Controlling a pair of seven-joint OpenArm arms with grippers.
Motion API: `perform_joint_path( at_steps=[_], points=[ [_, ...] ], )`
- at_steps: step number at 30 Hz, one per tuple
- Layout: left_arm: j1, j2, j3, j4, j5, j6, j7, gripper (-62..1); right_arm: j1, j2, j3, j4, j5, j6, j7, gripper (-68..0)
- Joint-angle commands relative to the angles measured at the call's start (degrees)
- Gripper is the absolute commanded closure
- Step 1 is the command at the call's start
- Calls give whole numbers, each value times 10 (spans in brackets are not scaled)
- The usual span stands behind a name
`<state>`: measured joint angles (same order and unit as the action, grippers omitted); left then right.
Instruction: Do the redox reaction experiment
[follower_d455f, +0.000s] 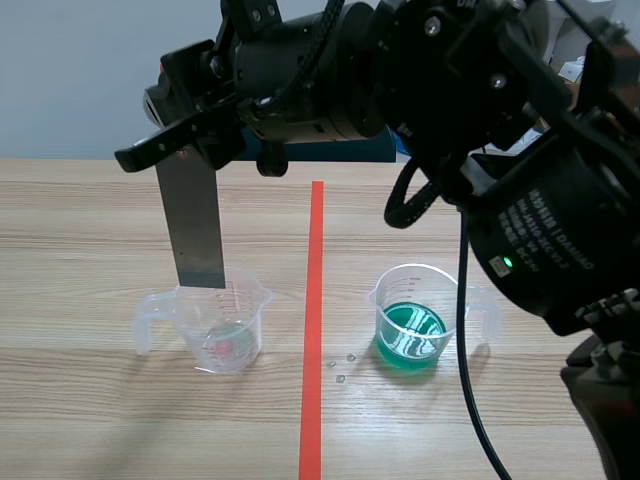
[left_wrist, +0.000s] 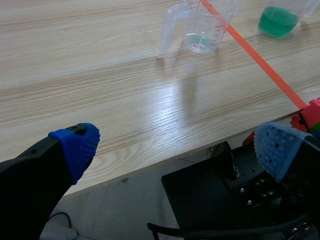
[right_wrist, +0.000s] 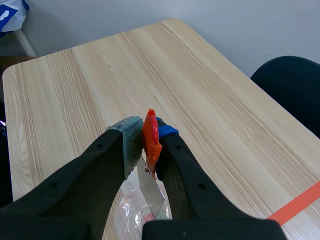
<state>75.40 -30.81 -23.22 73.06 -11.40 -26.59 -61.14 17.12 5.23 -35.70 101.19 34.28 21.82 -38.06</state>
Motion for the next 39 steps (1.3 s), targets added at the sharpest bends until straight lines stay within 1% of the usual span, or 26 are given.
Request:
perform_joint_path(
  at_steps=[1,11,15,19,23,28,34,39],
  points=[
    [0,2,0,8,-2,-1,-8,-623,8,0,0,4,7,0,5,-20],
    [0,2,0,8,-2,-1,-8,-623,6,0,0,0,6,0,-1,-20],
    [0,2,0,8,-2,-1,-8,-623,6,0,-2,-24,6,0,12,-20],
    [0,2,0,8,-2,-1,-8,-623,6,0,-16,-58,1,0,31,-20],
    [0,1,0,8,-2,-1,-8,-623,6,0,-35,-83,-32,0,58,-20],
    [0,2,0,8,-2,-1,-8,-623,6,0,-48,-117,-58,0,103,-20],
    [0,1,0,8,-2,-1,-8,-623,6,0,-66,-162,-121,0,170,-20],
    [0,1,0,8,-2,-1,-8,-623,7,0,-69,-184,-169,0,207,-20]
  ],
)
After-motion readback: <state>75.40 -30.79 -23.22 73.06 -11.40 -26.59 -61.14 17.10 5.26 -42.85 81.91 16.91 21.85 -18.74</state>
